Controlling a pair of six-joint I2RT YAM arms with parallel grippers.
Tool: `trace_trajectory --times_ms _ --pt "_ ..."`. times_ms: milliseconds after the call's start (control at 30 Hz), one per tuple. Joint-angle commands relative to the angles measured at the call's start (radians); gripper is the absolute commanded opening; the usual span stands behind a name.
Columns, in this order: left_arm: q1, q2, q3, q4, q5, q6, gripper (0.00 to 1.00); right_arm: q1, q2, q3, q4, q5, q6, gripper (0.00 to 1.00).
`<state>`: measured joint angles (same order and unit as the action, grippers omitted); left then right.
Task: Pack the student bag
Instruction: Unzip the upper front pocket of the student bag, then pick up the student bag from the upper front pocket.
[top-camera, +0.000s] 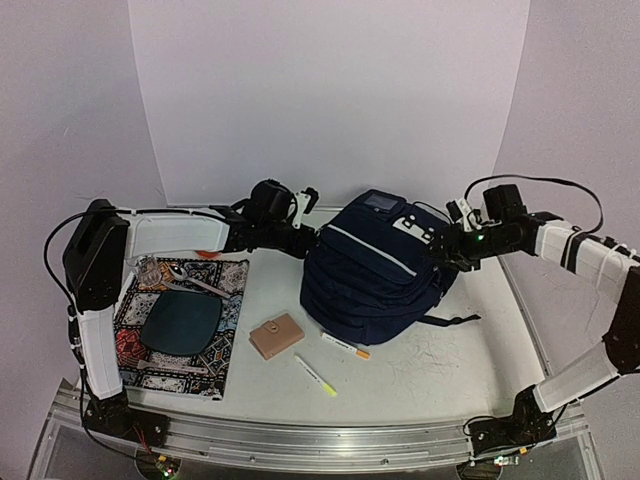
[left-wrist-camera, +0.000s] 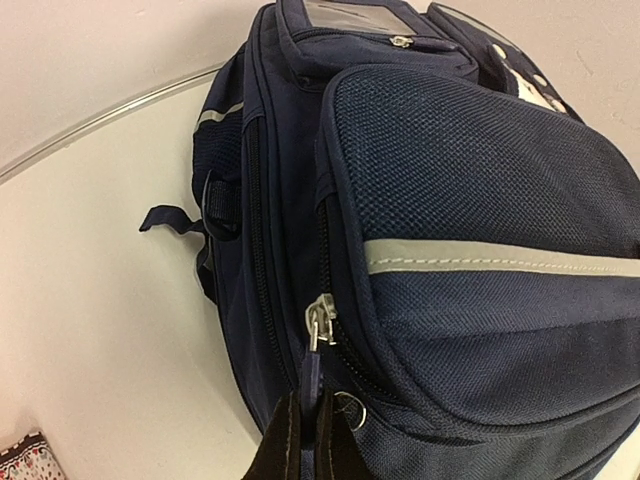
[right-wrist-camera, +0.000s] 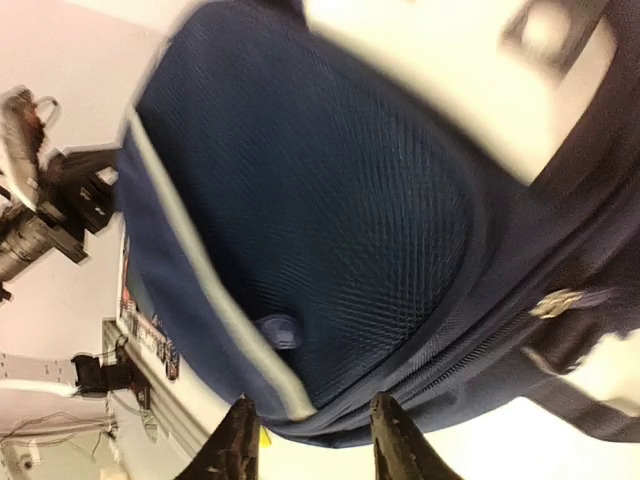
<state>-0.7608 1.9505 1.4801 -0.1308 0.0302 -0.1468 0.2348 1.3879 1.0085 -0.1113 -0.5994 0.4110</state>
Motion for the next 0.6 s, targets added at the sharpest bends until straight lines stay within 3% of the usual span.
trace_trajectory --times_ms 0,133,567 --pt "-0.025 -0.085 -0.043 0.032 0.035 -0.019 0.0 0.053 -0.062 0.15 -0.146 0.153 -0.157 0.59" --pt "-0.038 -0.134 -0.094 0.092 0.126 -0.101 0.0 0.196 -0.036 0.273 -0.197 0.309 -0.244 0.67" --pt "-0.088 -0.129 -0.054 0.109 0.232 -0.143 0.0 0.47 0.255 0.528 -0.223 0.588 -0.455 0.67"
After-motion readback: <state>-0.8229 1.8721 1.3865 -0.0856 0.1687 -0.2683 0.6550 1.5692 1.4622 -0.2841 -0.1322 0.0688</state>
